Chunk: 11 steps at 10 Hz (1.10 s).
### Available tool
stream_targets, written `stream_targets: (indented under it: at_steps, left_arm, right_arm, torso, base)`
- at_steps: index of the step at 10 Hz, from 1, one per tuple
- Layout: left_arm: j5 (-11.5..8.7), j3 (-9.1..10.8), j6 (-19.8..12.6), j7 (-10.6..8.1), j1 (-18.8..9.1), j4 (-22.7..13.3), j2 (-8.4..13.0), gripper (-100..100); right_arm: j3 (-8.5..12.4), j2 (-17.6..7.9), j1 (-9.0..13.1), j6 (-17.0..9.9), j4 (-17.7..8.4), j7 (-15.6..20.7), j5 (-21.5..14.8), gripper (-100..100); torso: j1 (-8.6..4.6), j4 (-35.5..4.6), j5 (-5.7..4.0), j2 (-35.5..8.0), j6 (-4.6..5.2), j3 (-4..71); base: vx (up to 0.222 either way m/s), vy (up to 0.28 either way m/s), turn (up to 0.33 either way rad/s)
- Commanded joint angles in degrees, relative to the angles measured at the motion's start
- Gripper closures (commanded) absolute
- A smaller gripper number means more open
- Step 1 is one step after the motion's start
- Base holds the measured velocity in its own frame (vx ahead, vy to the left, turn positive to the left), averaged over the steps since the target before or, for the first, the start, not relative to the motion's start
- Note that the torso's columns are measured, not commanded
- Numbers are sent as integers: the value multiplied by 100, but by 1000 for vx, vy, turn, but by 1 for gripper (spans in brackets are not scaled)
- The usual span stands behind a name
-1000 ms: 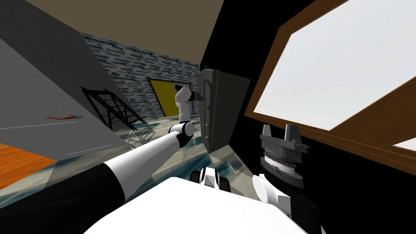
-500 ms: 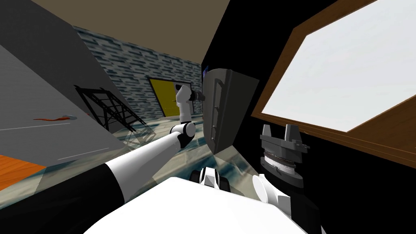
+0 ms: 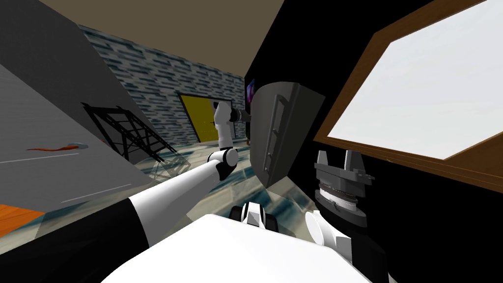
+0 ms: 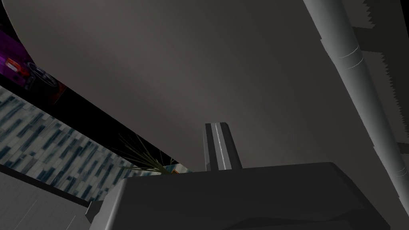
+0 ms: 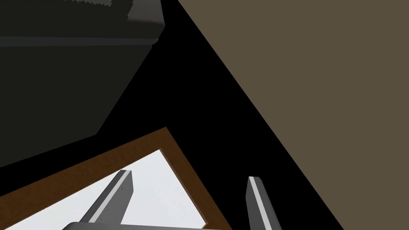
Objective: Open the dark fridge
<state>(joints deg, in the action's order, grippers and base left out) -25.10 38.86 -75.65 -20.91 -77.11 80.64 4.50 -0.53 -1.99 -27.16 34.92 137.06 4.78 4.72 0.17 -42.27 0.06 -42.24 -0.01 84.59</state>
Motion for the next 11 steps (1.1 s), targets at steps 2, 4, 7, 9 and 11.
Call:
stream_targets:
  at_steps: [2, 4, 7, 9, 11]
  left_arm:
    - [-354, 82, -387, 172, -58, 114, -71, 100]
    - [-269, 52, -284, 116, -43, 80, 94, -100]
    - [-244, 19, -160, 68, -5, 2, 230, -100]
    - [-220, -13, -50, 31, 34, -71, 197, -100]
    - [-197, -42, 55, -5, 71, -139, 203, -100]
  right_arm:
    - [-1, 1, 0, 0, 0, 0, 0, 0]
    - [-2, 2, 0, 0, 0, 0, 0, 0]
    - [-5, 6, 0, 1, 1, 0, -1, 0]
    - [-5, 6, 0, 0, 1, 0, -1, 0]
    - [-5, 6, 0, 0, 1, 0, -1, 0]
  torso:
    - [-27, -1, -10, -8, 2, -4]
    - [-64, -1, -16, -4, 2, -2]
    - [-74, 3, -26, 8, 6, 5]
    - [-17, 0, -6, -6, 2, -3]
    - [-10, -5, -4, -15, 0, -10]
  base:
    - [-31, 339, -41]
    - [0, 87, -26]
    - [40, -157, -50]
    - [32, -207, -69]
    - [16, -202, -61]
